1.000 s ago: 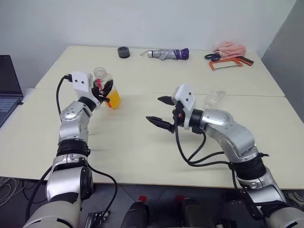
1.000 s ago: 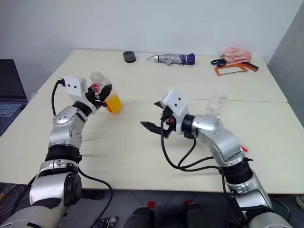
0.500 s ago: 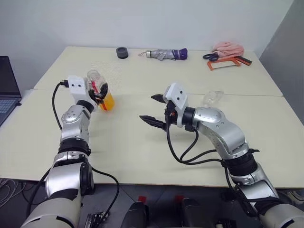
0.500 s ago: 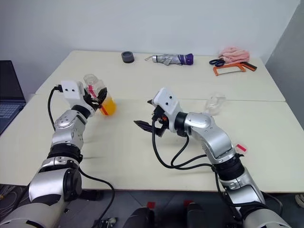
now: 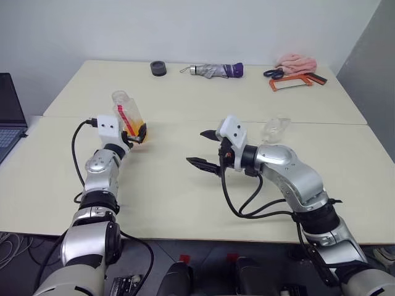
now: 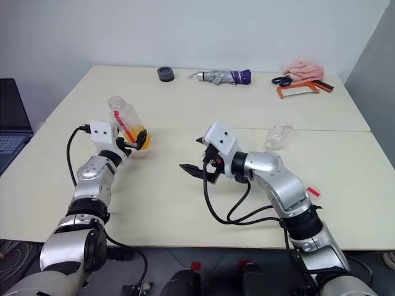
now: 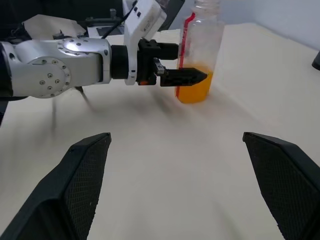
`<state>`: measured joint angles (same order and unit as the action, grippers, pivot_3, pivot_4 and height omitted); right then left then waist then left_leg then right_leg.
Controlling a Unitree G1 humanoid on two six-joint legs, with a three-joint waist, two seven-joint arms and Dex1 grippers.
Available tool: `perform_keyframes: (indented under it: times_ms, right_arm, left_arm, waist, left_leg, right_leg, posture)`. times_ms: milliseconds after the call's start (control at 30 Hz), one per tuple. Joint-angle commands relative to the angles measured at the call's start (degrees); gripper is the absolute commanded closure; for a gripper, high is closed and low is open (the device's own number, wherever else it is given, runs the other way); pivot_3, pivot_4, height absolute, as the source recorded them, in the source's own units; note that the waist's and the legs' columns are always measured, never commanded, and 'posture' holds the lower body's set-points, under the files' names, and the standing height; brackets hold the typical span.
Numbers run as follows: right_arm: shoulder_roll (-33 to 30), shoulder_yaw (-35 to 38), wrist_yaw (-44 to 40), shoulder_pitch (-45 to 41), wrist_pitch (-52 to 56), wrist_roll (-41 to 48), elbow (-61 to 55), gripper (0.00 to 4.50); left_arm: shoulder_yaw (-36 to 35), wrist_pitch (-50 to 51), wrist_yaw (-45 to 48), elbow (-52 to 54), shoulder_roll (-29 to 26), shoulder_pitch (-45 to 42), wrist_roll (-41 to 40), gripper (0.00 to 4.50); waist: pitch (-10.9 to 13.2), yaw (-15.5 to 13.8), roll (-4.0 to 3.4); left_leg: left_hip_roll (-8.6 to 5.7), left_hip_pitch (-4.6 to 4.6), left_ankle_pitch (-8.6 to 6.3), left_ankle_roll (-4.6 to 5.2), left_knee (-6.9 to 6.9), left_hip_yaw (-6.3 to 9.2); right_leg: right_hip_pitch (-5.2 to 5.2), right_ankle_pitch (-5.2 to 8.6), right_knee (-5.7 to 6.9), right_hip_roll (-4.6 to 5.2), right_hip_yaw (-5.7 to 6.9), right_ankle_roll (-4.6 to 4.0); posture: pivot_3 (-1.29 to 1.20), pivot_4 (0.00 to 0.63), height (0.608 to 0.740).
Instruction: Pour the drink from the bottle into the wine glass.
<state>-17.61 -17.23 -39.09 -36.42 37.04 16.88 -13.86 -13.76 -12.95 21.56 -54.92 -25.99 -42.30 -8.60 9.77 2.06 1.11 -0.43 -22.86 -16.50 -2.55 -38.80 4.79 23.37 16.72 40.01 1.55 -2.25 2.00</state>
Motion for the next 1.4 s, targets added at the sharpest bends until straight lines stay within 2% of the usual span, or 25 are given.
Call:
perform_keyframes:
  times_ms: [33,267,500,600,667,800,933,1033,1167,1400]
  right_arm:
    - [-0.4,0.9,-0.2,0.8,0.7,1.0,-4.3,0.0]
    - [-2.7,2.2,-0.2,4.5,3.2,2.2,-10.0,0.0]
    - [-6.4,8.9,0.9,9.2,7.9,7.9,-18.6,0.0]
    - [-5.9,16.0,4.1,9.9,13.0,13.3,-20.5,0.0]
    - [-5.0,23.6,8.9,9.0,18.5,16.6,-19.3,0.0]
    - [-5.1,34.8,16.7,5.4,29.3,19.6,-12.5,0.0]
    - [-6.0,39.4,18.9,1.5,37.1,21.9,-4.3,0.0]
    - [-5.5,44.1,23.7,-3.3,43.0,19.8,7.4,0.0]
    - [-4.8,47.0,25.5,-7.6,43.5,18.9,20.0,0.0]
    - [-3.9,46.4,22.4,-11.7,36.5,18.8,34.7,0.0]
  left_arm:
    - [0.0,-1.2,-1.7,3.0,0.4,1.0,0.4,0.03]
    - [0.1,1.7,-3.5,11.4,1.5,7.2,0.2,0.03]
    - [2.1,11.3,1.6,36.5,0.6,24.2,-1.7,0.03]
    - [3.2,14.9,5.5,44.5,0.2,28.6,-3.4,0.03]
    - [4.8,18.3,10.9,50.7,-0.6,30.2,-6.9,0.03]
    - [8.5,25.2,22.3,58.6,-4.8,29.6,-12.7,0.03]
    - [11.2,29.9,30.9,62.3,-8.8,27.5,-16.5,0.03]
    - [13.3,32.5,38.0,62.7,-11.4,23.5,-18.9,0.03]
    - [15.3,35.6,46.1,63.1,-13.7,19.4,-22.0,0.03]
    - [17.2,35.8,49.2,62.2,-13.7,18.1,-20.9,0.03]
  waist:
    - [0.0,0.0,0.0]
    - [0.0,-0.1,0.01]
    - [0.0,-0.1,0.0]
    - [0.0,-0.2,0.0]
    - [0.0,-0.3,0.01]
    - [0.0,-0.5,0.0]
    - [0.0,-0.2,-0.04]
    - [0.0,0.1,-0.07]
    - [0.0,0.1,-0.1]
    - [0.1,1.0,-0.16]
  left_leg:
    - [0.0,0.0,0.0,0.0,0.0,0.0]
    - [0.04,0.0,0.0,0.0,0.01,0.0]
    - [0.08,0.01,-0.01,0.01,0.06,0.01]
    - [0.08,0.03,-0.01,0.01,0.04,0.06]
    - [0.07,0.04,-0.01,0.01,0.04,0.05]
    - [0.02,0.05,-0.01,0.01,0.02,0.02]
    - [0.05,0.14,-0.01,0.02,0.1,-0.11]
    - [0.04,0.15,-0.01,0.03,0.1,-0.2]
    - [0.04,0.16,-0.02,0.03,0.13,-0.35]
    - [0.09,0.14,-0.02,0.03,0.22,-0.4]
  right_leg:
    - [0.0,0.0,0.01,0.0,0.0,0.0]
    - [0.0,0.0,0.0,0.03,-0.02,0.0]
    - [-0.01,0.0,-0.02,0.15,-0.04,0.0]
    - [-0.09,0.0,-0.03,0.14,0.02,0.0]
    - [-0.13,0.0,-0.02,0.13,0.01,0.0]
    - [-0.18,0.0,-0.04,0.12,0.02,0.01]
    - [-0.18,0.0,-0.04,-0.06,-0.08,0.0]
    - [-0.16,0.0,-0.03,-0.22,-0.15,0.0]
    - [-0.16,0.01,-0.04,-0.31,-0.13,-0.02]
    - [-0.12,0.02,-0.07,-0.29,-0.2,-0.03]
  posture:
    - [0.0,0.15,0.74]
    - [0.0,0.15,0.74]
    - [0.0,0.15,0.74]
    - [0.0,0.15,0.74]
    - [0.0,0.15,0.74]
    - [0.0,0.15,0.74]
    - [0.0,0.15,0.74]
    - [0.0,0.15,0.74]
    - [0.0,0.15,0.74]
    - [0.0,0.15,0.74]
